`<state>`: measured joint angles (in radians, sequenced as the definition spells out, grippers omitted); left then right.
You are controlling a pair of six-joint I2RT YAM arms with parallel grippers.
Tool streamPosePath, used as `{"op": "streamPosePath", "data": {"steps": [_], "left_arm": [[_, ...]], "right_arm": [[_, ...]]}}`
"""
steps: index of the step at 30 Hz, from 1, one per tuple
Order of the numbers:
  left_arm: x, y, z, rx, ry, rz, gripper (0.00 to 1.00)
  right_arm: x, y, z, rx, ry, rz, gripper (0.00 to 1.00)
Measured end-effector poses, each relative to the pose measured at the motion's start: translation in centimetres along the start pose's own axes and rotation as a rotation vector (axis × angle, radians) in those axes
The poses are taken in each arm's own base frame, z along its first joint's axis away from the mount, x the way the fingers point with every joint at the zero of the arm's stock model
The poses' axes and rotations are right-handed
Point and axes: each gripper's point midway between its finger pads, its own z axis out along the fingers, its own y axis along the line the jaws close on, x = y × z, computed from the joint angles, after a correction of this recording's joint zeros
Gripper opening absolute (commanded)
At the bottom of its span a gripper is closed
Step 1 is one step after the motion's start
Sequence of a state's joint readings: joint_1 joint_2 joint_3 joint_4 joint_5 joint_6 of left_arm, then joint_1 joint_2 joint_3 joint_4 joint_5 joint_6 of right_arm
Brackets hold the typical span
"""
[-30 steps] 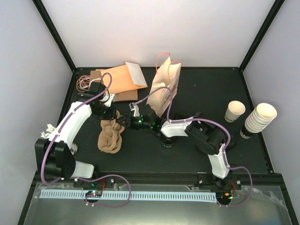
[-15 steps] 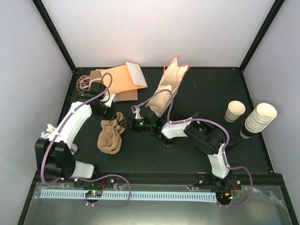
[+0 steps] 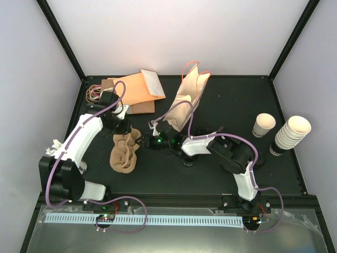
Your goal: Pack the takeout coffee
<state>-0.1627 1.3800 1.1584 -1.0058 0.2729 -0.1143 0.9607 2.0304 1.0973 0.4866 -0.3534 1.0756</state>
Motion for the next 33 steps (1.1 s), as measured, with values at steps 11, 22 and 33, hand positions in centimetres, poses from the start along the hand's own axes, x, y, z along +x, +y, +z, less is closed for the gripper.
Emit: {"op": "streamPosePath", "data": {"steps": [11,22,33], "left_arm": [[0.2,0.0,-0.2,-0.001,0.010,-0.002,0.03],[-0.5,-1.9,-6.6,0.007,-0.137,0.041,0.04],[1.7,-4.9,-9.8,0.057,-0.164,0.089,0.04]], "right_arm": [[-0.3,2.5,-0.9,-0.037,-0.013,-0.083,0.43],[0.2,3.2,-1.9,-0.004,0.007,-0.168,0.45],[-0.8,11.2,-8.3,-0.033,-0.074,-0.420,0.47]]}}
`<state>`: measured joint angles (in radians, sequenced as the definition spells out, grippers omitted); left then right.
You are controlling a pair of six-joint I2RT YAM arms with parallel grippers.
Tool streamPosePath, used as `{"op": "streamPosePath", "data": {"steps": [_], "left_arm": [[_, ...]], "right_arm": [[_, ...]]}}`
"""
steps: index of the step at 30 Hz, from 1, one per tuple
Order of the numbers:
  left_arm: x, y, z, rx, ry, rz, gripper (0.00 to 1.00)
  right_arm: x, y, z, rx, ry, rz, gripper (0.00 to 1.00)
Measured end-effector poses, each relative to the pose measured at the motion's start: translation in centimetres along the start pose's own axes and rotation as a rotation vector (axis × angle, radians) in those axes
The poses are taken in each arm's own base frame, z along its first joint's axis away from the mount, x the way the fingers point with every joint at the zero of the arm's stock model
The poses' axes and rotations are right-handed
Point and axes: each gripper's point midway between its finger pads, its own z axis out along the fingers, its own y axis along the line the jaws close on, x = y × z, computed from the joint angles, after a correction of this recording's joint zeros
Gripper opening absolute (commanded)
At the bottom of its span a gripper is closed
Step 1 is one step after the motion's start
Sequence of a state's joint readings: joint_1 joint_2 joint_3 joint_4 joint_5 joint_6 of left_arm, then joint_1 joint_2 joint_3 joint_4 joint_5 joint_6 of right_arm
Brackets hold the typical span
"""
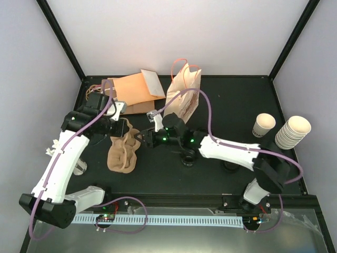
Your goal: Pack the takeout coffee
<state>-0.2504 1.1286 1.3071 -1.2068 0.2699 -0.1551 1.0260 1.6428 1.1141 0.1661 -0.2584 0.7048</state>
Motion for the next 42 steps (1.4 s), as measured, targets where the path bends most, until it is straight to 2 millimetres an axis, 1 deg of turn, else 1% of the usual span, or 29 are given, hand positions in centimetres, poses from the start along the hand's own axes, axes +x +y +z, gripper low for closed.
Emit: {"op": "streamPosePath", "data": {"steps": [2,5,7,9,10,11,13,18,21,23,25,27,28,29,31,33,36,38,41,42], "left_arm": [[0.5,-0.9,-0.3,0.013,0.001,0.008,0.04],[1.3,-3.1,-0.3,0.053,0.014,0.034,0.04],[2.3,-4.9,0.4,0.086,0.038,0.059,0.04],[3.5,-6.4,1.6,0.108,0.076,0.075,0.04],[4.0,-7.0,2.2,0.112,0.097,0.080,0.04],[4.5,-7.7,3.0,0.115,0.119,0.085,0.04],[5.1,-8.8,4.4,0.112,0.149,0.090,0.04],[5.3,-11.4,7.4,0.109,0.174,0.095,0.04],[5.2,-11.9,9.6,0.076,0.183,0.085,0.04],[5.2,-11.7,11.2,0.041,0.192,0.075,0.05],[5.4,-11.3,12.8,0.004,0.206,0.068,0.08],[5.7,-11.1,14.2,-0.024,0.217,0.063,0.15],[5.8,-11.1,14.7,-0.030,0.222,0.063,0.24],[6.0,-11.3,15.2,-0.032,0.226,0.064,0.35],[6.0,-11.7,15.5,-0.025,0.222,0.069,0.57],[5.8,-12.4,15.6,-0.007,0.206,0.069,0.69],[5.4,-12.7,15.4,0.008,0.188,0.071,0.81],[4.9,-12.9,14.7,0.020,0.163,0.072,0.88],[4.0,-12.9,12.9,0.031,0.104,0.077,0.97],[3.6,-12.8,12.0,0.028,0.077,0.079,0.99]], "right_arm": [[-1.1,1.2,-1.8,0.003,-0.030,-0.051,0.48],[-2.7,2.5,-4.5,0.020,-0.078,-0.119,0.48],[-3.5,2.9,-6.6,0.046,-0.113,-0.166,0.49],[-3.8,2.8,-8.5,0.081,-0.140,-0.200,0.49],[-3.7,2.7,-9.4,0.099,-0.149,-0.214,0.49],[-3.6,2.1,-10.5,0.131,-0.160,-0.230,0.50],[-3.2,1.2,-12.0,0.182,-0.170,-0.249,0.50],[-2.0,-2.0,-15.7,0.340,-0.178,-0.286,0.50],[-1.8,-3.1,-17.4,0.399,-0.194,-0.298,0.50],[-1.6,-3.6,-18.5,0.424,-0.205,-0.302,0.50],[-1.6,-3.8,-19.3,0.439,-0.217,-0.306,0.50],[-1.5,-3.9,-19.8,0.450,-0.222,-0.310,0.53],[-1.5,-4.0,-19.9,0.456,-0.220,-0.313,0.55],[-1.4,-4.1,-20.0,0.462,-0.217,-0.315,0.57],[-1.1,-4.3,-20.1,0.469,-0.207,-0.319,0.62],[-0.8,-4.5,-20.3,0.474,-0.195,-0.330,0.66],[-0.4,-4.7,-20.5,0.478,-0.185,-0.336,0.80],[-0.2,-4.7,-20.8,0.478,-0.183,-0.350,0.87],[0.1,-4.7,-20.9,0.473,-0.171,-0.363,0.99],[0.2,-4.7,-20.8,0.472,-0.162,-0.371,1.00]]}}
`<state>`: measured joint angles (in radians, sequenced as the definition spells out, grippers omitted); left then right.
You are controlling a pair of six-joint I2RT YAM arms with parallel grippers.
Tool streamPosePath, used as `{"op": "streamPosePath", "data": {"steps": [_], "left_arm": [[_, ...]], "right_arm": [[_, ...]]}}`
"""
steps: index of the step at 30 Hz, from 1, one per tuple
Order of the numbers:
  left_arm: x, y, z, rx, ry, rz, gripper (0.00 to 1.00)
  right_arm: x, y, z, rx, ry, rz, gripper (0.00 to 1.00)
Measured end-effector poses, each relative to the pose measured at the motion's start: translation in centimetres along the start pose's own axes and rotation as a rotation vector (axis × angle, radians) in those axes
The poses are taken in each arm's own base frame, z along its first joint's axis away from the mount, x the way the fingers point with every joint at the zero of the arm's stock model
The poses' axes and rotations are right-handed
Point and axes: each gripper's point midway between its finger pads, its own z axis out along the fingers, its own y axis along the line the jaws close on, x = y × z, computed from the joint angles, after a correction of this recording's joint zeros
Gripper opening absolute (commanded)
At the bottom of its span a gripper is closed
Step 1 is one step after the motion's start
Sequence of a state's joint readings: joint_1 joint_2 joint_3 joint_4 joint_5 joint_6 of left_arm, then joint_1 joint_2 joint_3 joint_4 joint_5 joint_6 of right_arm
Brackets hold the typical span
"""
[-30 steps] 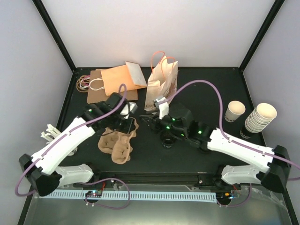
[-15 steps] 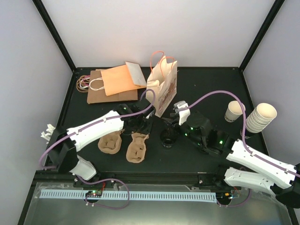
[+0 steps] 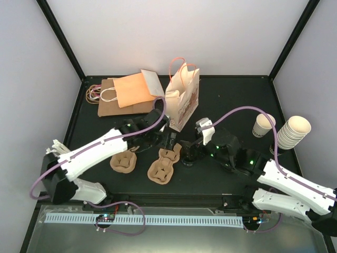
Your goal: Pack the takeout coffee
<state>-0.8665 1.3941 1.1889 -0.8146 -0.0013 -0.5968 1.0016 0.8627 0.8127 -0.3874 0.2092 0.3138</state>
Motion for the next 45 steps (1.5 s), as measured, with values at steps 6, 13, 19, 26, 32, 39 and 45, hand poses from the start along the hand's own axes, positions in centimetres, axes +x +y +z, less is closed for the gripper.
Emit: {"op": "streamPosePath", "data": {"steps": [6,13,19,26,32,39,45], "left_arm": [[-1.7,2.2,-5.8,-0.041,-0.168,-0.010,0.99],[-1.4,8.4,-10.4,-0.085,-0.364,-0.141,0.99],[-0.4,10.7,-10.0,-0.103,-0.366,-0.198,0.99],[-0.6,10.8,-9.6,-0.091,-0.351,-0.193,0.99],[-0.7,11.1,-9.8,-0.082,-0.362,-0.194,0.99],[-0.2,11.1,-9.4,-0.067,-0.343,-0.183,0.99],[0.0,10.8,-9.2,-0.050,-0.333,-0.171,0.99]], "right_arm": [[0.9,0.4,0.5,-0.007,0.081,-0.049,1.00],[1.3,2.3,1.7,-0.058,0.239,-0.175,0.94],[4.0,4.1,3.7,-0.097,0.429,-0.281,0.91],[8.3,5.3,5.4,-0.114,0.613,-0.392,0.91],[10.7,5.5,7.3,-0.107,0.714,-0.438,0.91],[12.5,5.5,8.8,-0.098,0.781,-0.458,0.91],[13.8,5.4,9.6,-0.093,0.825,-0.464,0.91]]}}
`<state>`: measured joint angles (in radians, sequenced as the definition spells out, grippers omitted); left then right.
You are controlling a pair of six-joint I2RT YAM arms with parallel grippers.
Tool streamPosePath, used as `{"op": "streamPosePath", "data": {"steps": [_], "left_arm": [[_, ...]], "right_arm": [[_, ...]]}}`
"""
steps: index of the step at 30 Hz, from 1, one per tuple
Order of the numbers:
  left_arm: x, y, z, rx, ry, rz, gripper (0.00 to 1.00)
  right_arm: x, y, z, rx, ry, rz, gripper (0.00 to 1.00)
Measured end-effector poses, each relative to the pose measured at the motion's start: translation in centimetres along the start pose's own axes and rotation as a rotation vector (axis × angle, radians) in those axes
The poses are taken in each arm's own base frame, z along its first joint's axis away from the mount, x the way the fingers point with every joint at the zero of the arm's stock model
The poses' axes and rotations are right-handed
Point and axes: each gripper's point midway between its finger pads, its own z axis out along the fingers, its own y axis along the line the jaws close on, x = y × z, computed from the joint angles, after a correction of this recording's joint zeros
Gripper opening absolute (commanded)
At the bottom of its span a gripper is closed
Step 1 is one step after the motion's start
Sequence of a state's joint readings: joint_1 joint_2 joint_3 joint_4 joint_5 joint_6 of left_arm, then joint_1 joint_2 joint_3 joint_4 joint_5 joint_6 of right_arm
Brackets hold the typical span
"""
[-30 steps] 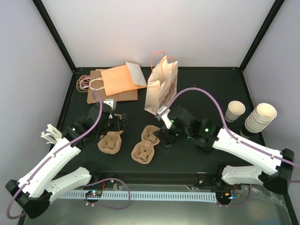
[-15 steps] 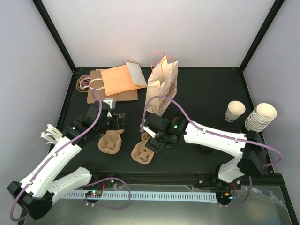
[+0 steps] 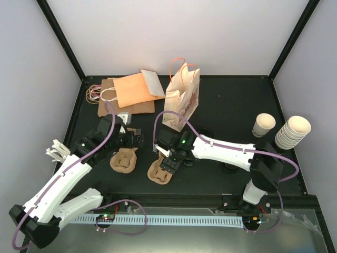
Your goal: Pack the takeout coffee
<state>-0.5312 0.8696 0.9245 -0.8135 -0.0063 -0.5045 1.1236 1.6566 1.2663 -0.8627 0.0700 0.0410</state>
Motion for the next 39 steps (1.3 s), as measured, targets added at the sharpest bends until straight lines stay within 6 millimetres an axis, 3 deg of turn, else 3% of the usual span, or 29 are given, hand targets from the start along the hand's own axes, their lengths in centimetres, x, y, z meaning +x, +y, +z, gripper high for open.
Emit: {"op": "streamPosePath", "data": {"steps": [9,19,27,39], "left_arm": [[0.1,-0.2,0.0,0.013,0.007,0.015,0.99],[0.1,-0.3,0.3,0.016,0.014,0.022,0.99],[0.1,-0.3,0.4,0.020,0.017,0.027,0.99],[0.0,-0.1,0.4,0.013,0.017,0.027,0.99]], "right_arm": [[0.2,0.1,1.3,0.000,0.038,-0.004,0.91],[0.7,-0.3,2.9,0.004,0.091,-0.007,0.84],[-0.3,-0.2,4.0,0.003,0.101,-0.008,0.80],[-0.7,-0.1,5.8,0.003,0.124,-0.012,0.66]]}}
